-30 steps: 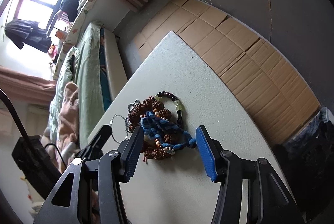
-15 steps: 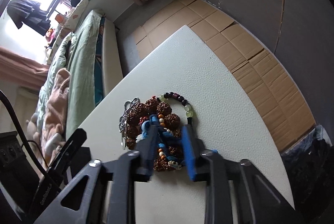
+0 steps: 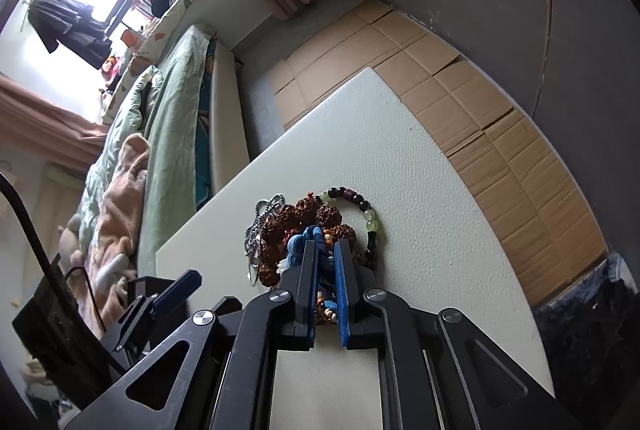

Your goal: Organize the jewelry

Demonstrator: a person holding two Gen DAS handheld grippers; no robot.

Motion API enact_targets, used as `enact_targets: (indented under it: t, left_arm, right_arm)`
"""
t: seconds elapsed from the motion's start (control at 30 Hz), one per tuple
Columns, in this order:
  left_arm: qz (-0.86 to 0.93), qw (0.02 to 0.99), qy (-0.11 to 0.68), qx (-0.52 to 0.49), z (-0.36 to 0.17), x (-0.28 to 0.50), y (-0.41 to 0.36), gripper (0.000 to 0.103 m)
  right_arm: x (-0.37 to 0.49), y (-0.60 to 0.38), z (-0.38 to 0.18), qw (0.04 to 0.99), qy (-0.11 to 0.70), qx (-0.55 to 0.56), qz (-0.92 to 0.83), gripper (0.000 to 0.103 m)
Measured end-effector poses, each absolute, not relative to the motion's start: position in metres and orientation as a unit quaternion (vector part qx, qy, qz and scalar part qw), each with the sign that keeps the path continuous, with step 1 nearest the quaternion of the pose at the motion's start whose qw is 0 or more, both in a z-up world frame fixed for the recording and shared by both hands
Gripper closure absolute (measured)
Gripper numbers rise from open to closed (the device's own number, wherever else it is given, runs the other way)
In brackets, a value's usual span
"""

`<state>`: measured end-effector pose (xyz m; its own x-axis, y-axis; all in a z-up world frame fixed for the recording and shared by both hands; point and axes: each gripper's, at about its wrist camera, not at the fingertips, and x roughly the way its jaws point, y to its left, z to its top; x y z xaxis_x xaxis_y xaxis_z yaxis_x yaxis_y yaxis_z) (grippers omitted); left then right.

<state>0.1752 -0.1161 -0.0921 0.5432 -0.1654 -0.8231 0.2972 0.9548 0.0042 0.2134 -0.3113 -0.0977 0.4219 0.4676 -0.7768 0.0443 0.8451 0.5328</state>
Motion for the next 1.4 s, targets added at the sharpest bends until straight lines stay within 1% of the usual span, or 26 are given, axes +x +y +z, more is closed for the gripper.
enact_targets:
  t: [0.1, 0.13, 0.27, 0.4, 0.5, 0.53, 0.6, 0.63, 0.67, 0.7, 0.73, 0.77, 0.97, 1.17, 1.4]
  left_arm:
    - [-0.119, 0.873, 0.461, 0.103, -0.100, 0.176, -0.121, 0.038]
    - [-0.118, 0.874, 0.459, 0.108, -0.101, 0.176, -0.123, 0.040]
    - [-0.106, 0.874, 0.455, 0.135, -0.111, 0.180, -0.131, 0.054]
    - [-0.090, 0.878, 0.438, 0.173, -0.119, 0.183, -0.139, 0.055]
    - [-0.090, 0.879, 0.433, 0.181, -0.121, 0.186, -0.141, 0.059]
    - [-0.094, 0.879, 0.431, 0.180, -0.122, 0.186, -0.140, 0.062]
    - [-0.101, 0.881, 0.425, 0.179, -0.123, 0.187, -0.141, 0.071]
    - [-0.105, 0.882, 0.423, 0.179, -0.124, 0.187, -0.142, 0.082]
    - [-0.109, 0.883, 0.421, 0.178, -0.124, 0.187, -0.143, 0.090]
    - [-0.109, 0.884, 0.419, 0.176, -0.124, 0.188, -0.143, 0.093]
    - [-0.113, 0.887, 0.415, 0.166, -0.122, 0.188, -0.141, 0.098]
    - [-0.117, 0.890, 0.414, 0.153, -0.119, 0.188, -0.138, 0.100]
    - [-0.137, 0.898, 0.413, 0.064, -0.102, 0.188, -0.118, 0.102]
    - [-0.135, 0.902, 0.407, 0.042, -0.096, 0.189, -0.111, 0.102]
    - [-0.162, 0.895, 0.414, -0.024, -0.082, 0.186, -0.096, 0.102]
  right_arm:
    - [0.214, -0.310, -0.098, 0.806, 0.522, 0.246, 0.131, 0.094]
    - [0.214, -0.310, -0.098, 0.806, 0.522, 0.245, 0.131, 0.094]
    - [0.215, -0.309, -0.098, 0.805, 0.526, 0.242, 0.129, 0.094]
    - [0.215, -0.309, -0.099, 0.803, 0.528, 0.244, 0.128, 0.094]
    - [0.214, -0.310, -0.099, 0.802, 0.530, 0.246, 0.128, 0.094]
    - [0.214, -0.310, -0.099, 0.801, 0.531, 0.247, 0.128, 0.094]
    - [0.214, -0.311, -0.100, 0.800, 0.531, 0.247, 0.127, 0.094]
    - [0.214, -0.311, -0.100, 0.800, 0.531, 0.248, 0.127, 0.094]
    - [0.214, -0.311, -0.100, 0.800, 0.531, 0.248, 0.127, 0.094]
    - [0.214, -0.311, -0.100, 0.800, 0.531, 0.248, 0.127, 0.094]
    - [0.214, -0.312, -0.100, 0.800, 0.531, 0.249, 0.128, 0.094]
    - [0.214, -0.312, -0.101, 0.800, 0.531, 0.249, 0.127, 0.094]
    - [0.213, -0.314, -0.100, 0.801, 0.530, 0.249, 0.129, 0.094]
    - [0.212, -0.311, -0.096, 0.803, 0.524, 0.249, 0.134, 0.094]
    - [0.208, -0.312, -0.088, 0.807, 0.512, 0.255, 0.144, 0.094]
